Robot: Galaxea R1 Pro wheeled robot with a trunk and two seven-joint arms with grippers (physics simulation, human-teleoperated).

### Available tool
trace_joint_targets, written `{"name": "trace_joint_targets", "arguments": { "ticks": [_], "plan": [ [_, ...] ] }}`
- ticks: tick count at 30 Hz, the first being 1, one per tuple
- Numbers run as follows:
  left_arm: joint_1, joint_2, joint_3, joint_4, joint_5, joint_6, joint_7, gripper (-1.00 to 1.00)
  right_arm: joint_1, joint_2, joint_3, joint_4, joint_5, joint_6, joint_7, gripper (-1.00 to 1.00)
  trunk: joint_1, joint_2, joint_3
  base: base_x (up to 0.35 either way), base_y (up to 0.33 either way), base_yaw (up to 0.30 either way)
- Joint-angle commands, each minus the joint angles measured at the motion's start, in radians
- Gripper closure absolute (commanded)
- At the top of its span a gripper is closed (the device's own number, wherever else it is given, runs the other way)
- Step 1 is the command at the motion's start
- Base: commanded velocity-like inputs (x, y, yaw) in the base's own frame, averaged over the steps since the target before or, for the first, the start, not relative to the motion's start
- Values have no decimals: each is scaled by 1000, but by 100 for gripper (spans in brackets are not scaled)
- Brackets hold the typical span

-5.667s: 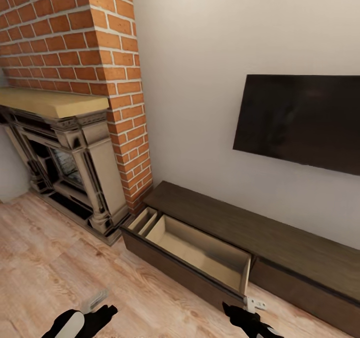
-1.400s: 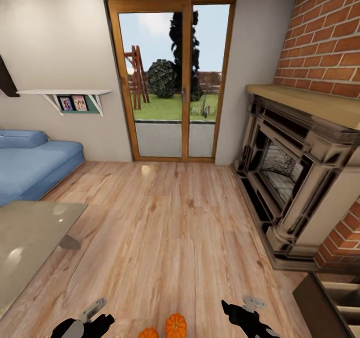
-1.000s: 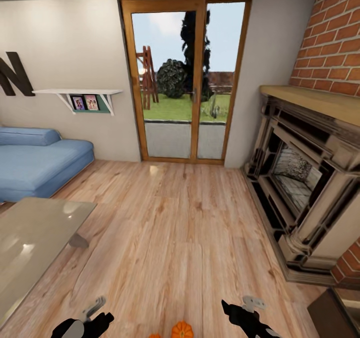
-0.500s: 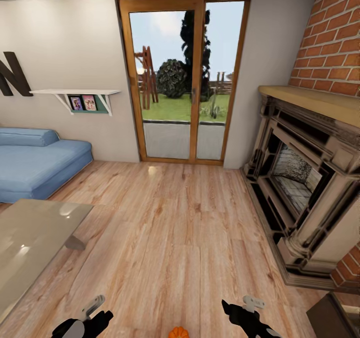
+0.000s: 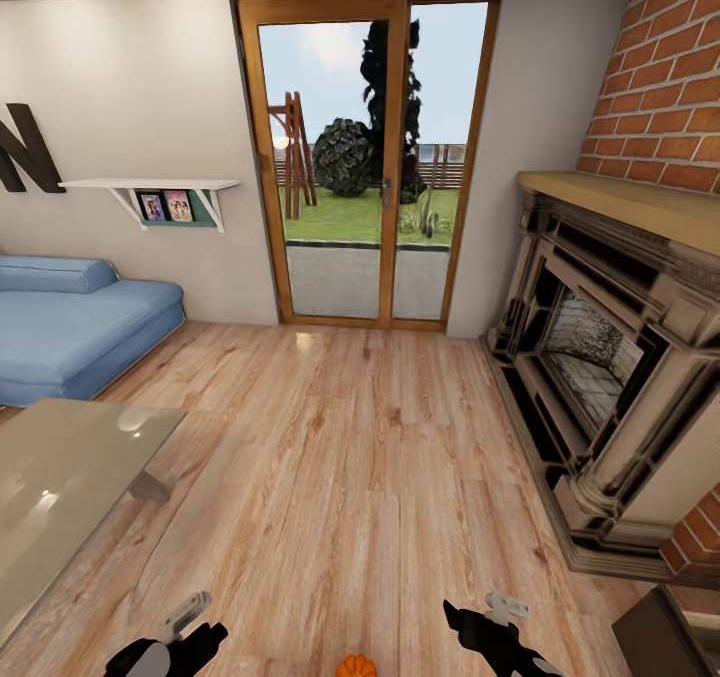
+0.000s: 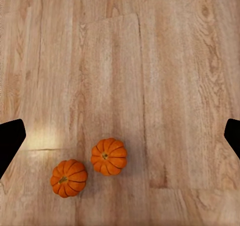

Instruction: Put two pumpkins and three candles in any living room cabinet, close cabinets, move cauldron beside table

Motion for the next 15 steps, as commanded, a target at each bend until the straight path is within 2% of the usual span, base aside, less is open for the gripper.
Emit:
{"name": "trace_joint_targets", "arguments": {
  "ticks": [1,11,15],
  "plan": [
    [-1,1,-6,-2,10,0,9,-100,-1,0,6,1,-11,-2,6,-100,1,-2,-2,0,0,0],
    [-1,3,-9,-2,11,0,3,-100,-1,0,5,-10,-19,6,4,-100,39,-72,-34,0,0,0],
    [-1,5,-11,-2,8,0,-62,-100,-1,-2,2,-10,-22,4,8,-100,54,-100,-46,0,0,0]
  ]
}}
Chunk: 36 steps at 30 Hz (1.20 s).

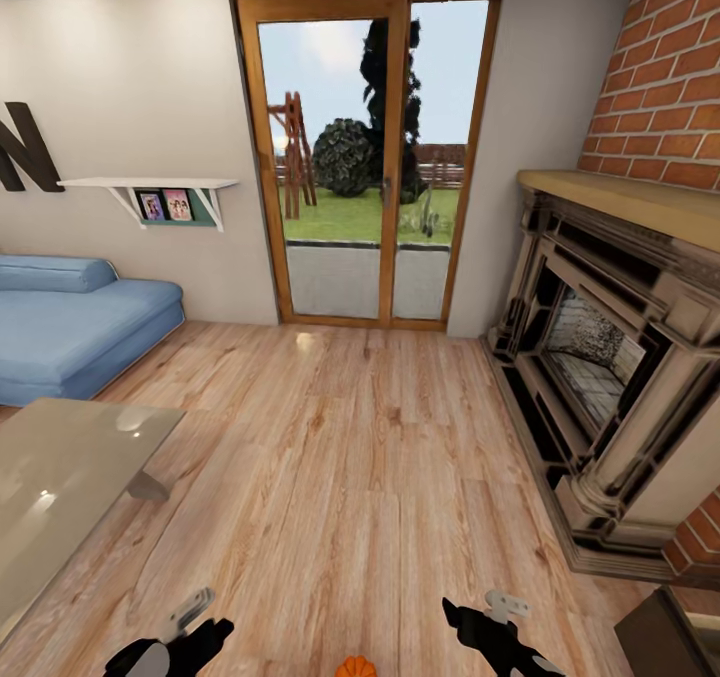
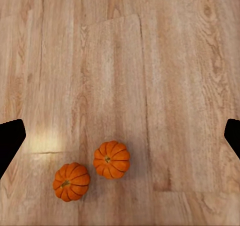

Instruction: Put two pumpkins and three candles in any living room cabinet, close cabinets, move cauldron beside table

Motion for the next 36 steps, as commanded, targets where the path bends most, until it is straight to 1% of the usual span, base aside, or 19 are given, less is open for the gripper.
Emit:
{"name": "trace_joint_targets", "arguments": {
  "ticks": [1,4,7,9,11,14,16,30,33,35,36],
  "plan": [
    [-1,3,-5,-2,10,0,-7,-100,-1,-1,6,1,-12,-3,6,-100,4,-9,-5,0,0,0],
    [-1,4,-6,-2,10,0,-26,-100,-1,-1,4,1,-13,-5,12,-100,16,-30,-15,0,0,0],
    [-1,3,-6,-2,9,0,-34,-100,-1,-1,3,1,-14,-7,37,-100,27,-51,-24,0,0,0],
    [-1,3,-6,-2,9,0,-36,-100,-1,-1,2,1,-15,-7,84,-100,35,-65,-30,0,0,0],
    [-1,2,-6,-2,8,0,-38,-100,-1,0,1,1,-15,-7,145,-100,43,-79,-36,0,0,0],
    [-1,3,-6,-2,9,0,-42,-100,-1,0,0,2,-16,-6,200,-100,54,-100,-46,0,0,0],
    [-1,3,-6,-2,9,0,-43,-100,-1,0,0,4,-17,-6,220,-100,62,-114,-52,0,0,0],
    [-1,9,-6,-2,10,1,-48,-100,-1,1,0,10,-18,-6,233,-100,116,-212,-96,0,0,0],
    [-1,12,-6,-2,11,1,-82,-100,-1,1,0,10,-18,-6,233,-100,127,-233,-105,0,0,0],
    [-1,17,-5,5,11,1,-144,-100,-1,1,0,10,-18,-6,234,-100,135,-247,-112,0,0,0],
    [-1,19,-5,11,11,1,-162,-100,-1,1,0,10,-18,-6,234,-100,139,-254,-115,0,0,0]
  ]
}}
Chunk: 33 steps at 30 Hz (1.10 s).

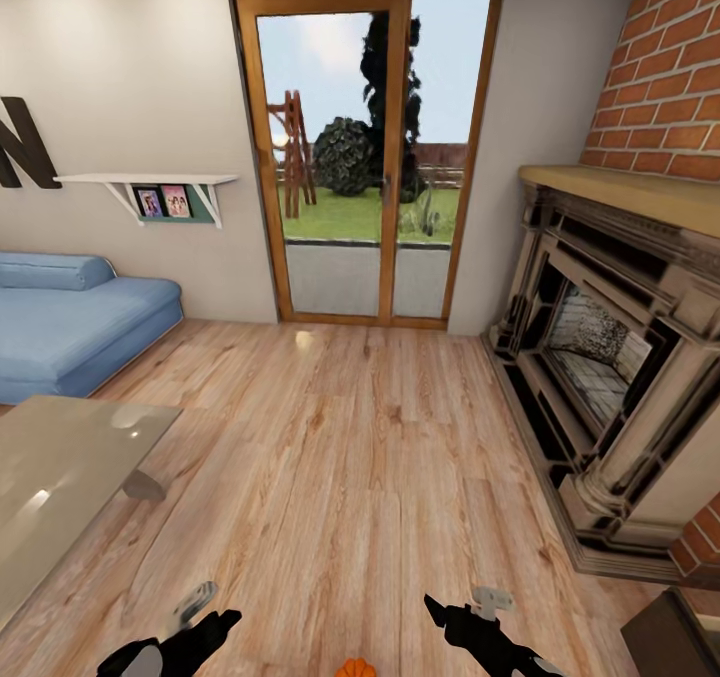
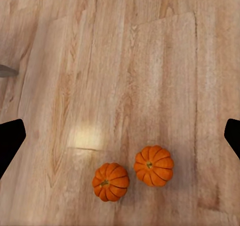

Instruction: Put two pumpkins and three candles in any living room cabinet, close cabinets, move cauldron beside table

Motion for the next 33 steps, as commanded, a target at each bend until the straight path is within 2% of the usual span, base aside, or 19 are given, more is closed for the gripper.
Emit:
{"name": "trace_joint_targets", "arguments": {
  "ticks": [1,6,10,33],
  "plan": [
    [-1,6,-4,13,10,1,-25,-100,-1,0,8,1,-10,-3,4,-100,4,-8,-5,0,0,0],
    [-1,31,-2,63,8,1,-178,-100,-1,-1,8,1,-10,-3,5,-100,23,-43,-20,0,0,0],
    [-1,40,-3,69,8,1,-231,-100,-1,0,9,2,-10,-3,5,-100,39,-71,-33,0,0,0],
    [-1,44,-4,70,9,1,-249,-100,-1,0,10,2,-9,-4,6,-100,127,-232,-105,0,0,0]
  ]
}}
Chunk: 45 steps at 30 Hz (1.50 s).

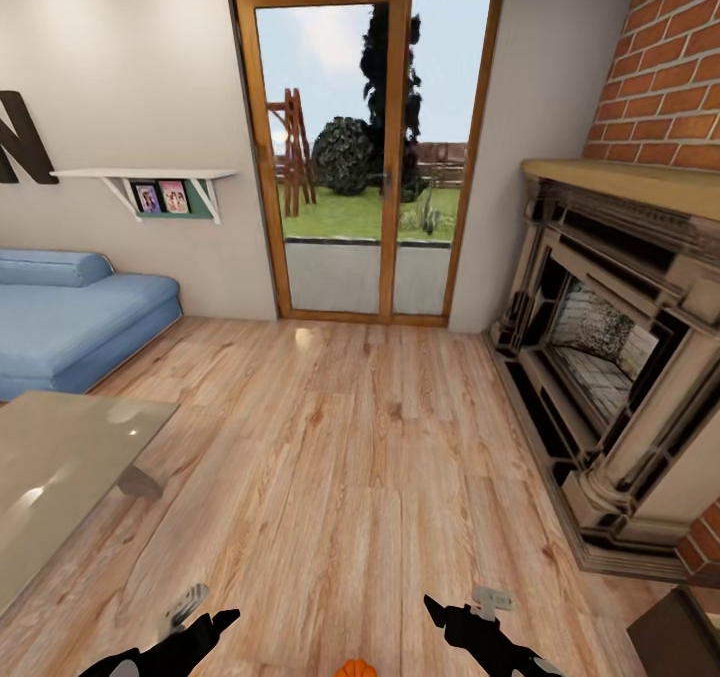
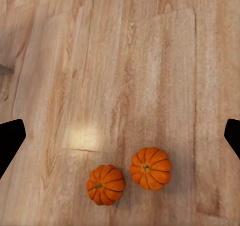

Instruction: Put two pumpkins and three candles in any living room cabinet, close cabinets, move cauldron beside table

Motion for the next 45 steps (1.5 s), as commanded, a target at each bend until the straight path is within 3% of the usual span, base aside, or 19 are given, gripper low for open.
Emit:
{"name": "trace_joint_targets", "arguments": {
  "ticks": [1,10,18,45],
  "plan": [
    [-1,1,-4,0,6,1,-1,-100,-1,0,9,1,-10,-3,4,-100,4,-8,-4,0,0,0],
    [-1,2,-4,0,6,1,-1,-100,-1,0,9,1,-11,-3,4,-100,39,-71,-33,0,0,0],
    [-1,2,-5,1,5,0,-62,-100,-1,-1,9,1,-12,-3,4,-100,69,-127,-58,0,0,0],
    [-1,-1,-6,1,5,0,-66,-100,-1,-1,9,2,-12,-2,-9,-100,173,-316,-142,0,0,0]
  ]
}}
